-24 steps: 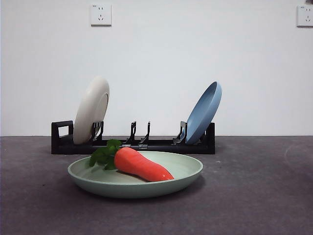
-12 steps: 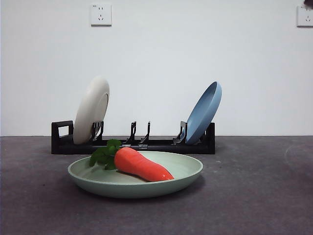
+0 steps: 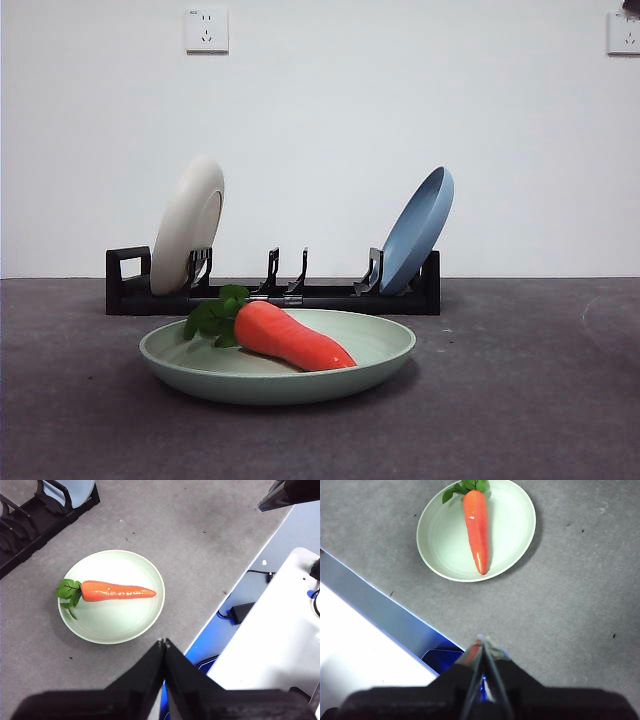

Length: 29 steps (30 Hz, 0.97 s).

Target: Take the green plate from the plate rack,put the plate on the table,take the carrot from the table,put the carrot in the plate

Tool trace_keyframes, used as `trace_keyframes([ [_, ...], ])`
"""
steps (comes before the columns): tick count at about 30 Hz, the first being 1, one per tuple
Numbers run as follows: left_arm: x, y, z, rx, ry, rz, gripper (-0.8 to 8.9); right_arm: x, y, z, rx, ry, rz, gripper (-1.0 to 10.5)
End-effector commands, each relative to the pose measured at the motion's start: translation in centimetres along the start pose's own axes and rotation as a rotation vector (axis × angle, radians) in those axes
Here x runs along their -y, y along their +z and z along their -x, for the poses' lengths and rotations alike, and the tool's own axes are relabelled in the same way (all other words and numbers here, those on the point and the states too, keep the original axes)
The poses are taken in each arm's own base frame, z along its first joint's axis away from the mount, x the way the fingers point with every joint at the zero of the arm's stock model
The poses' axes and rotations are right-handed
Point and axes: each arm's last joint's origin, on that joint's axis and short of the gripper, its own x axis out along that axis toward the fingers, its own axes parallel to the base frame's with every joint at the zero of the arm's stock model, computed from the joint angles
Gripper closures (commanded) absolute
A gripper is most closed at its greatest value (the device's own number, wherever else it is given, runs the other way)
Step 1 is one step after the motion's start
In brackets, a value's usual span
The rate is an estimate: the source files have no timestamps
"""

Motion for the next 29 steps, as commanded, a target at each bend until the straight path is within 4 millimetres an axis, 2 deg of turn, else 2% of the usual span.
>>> trace_keyframes([
  [1,-0.6,-0.2,0.4,0.016,0.028,0.032,8.17,0.0,0.0,0.0,0.003,0.003,-0.008,9.5],
  [4,-1.8,-0.2,1.2,0.084,0.097,-0.013,8.17,0.0,0.0,0.0,0.003,0.003,-0.008,9.5],
  [9,-4.1,0.8,3.9,0.406,0.292,0.014,8.17,0.0,0.0,0.0,0.003,0.003,-0.008,9.5],
  [11,-4.9,0.5,4.7,0.526,0.394,0.024,8.17,0.0,0.0,0.0,0.003,0.003,-0.008,9.5],
  [14,-5.9,-1.0,5.1,0.692,0.556,0.053,8.17,0.0,0.0,0.0,0.003,0.003,-0.008,9.5],
  [18,-6.9,-4.3,3.4,0.838,0.723,0.078,8.16,0.0,0.0,0.0,0.003,0.003,-0.008,9.5],
  [21,-7.7,-7.0,1.3,0.88,0.819,0.09,8.17,0.0,0.0,0.0,0.003,0.003,-0.008,9.5],
  [29,-9.2,-13.4,-4.7,0.752,0.803,0.096,8.16,0.0,0.0,0.0,0.003,0.003,-0.008,9.5],
])
